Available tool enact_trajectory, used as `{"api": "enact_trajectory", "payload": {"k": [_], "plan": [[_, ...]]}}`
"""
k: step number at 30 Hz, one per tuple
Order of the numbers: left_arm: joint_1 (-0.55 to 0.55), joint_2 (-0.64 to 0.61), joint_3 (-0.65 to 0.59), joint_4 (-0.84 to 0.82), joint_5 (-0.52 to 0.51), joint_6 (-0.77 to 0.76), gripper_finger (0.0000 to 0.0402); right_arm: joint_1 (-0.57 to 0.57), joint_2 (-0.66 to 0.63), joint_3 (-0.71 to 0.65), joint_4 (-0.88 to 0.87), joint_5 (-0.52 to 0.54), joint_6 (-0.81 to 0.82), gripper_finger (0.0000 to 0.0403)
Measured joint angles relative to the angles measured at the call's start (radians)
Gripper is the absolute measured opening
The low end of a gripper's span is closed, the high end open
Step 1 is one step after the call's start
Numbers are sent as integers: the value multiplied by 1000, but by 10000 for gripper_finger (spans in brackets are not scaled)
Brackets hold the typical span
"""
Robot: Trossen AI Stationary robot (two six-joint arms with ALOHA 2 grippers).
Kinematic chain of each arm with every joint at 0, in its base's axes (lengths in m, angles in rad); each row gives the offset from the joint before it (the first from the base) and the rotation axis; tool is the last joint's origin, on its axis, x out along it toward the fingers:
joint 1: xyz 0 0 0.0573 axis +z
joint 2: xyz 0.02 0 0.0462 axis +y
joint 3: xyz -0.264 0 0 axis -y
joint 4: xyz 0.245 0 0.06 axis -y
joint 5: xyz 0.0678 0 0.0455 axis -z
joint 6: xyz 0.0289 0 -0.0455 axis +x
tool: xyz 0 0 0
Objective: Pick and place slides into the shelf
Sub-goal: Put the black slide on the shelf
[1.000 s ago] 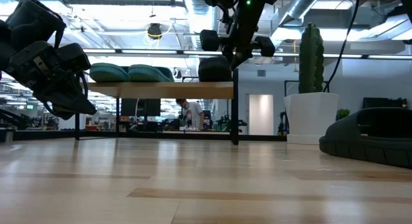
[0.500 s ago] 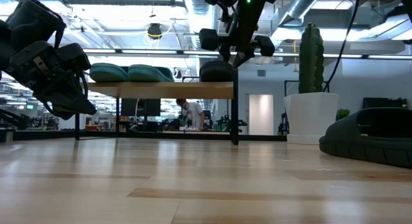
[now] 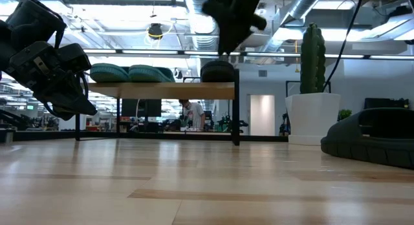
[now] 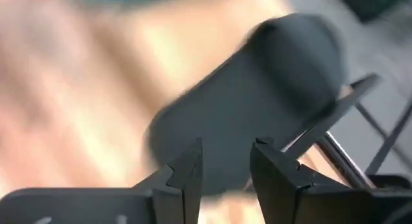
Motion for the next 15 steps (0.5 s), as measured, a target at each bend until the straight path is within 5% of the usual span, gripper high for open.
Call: {"api": "enact_trajectory", "payload": {"k": [5, 9, 15], "plan": [[0, 0, 0, 0, 0, 0, 0, 94, -1, 50, -331, -82, -115, 116], [0, 0, 0, 0, 0, 0, 0, 157, -42, 48, -539, -92, 11, 116], [0, 0, 0, 0, 0, 0, 0, 303, -156, -18, -528, -99, 199, 116]]}}
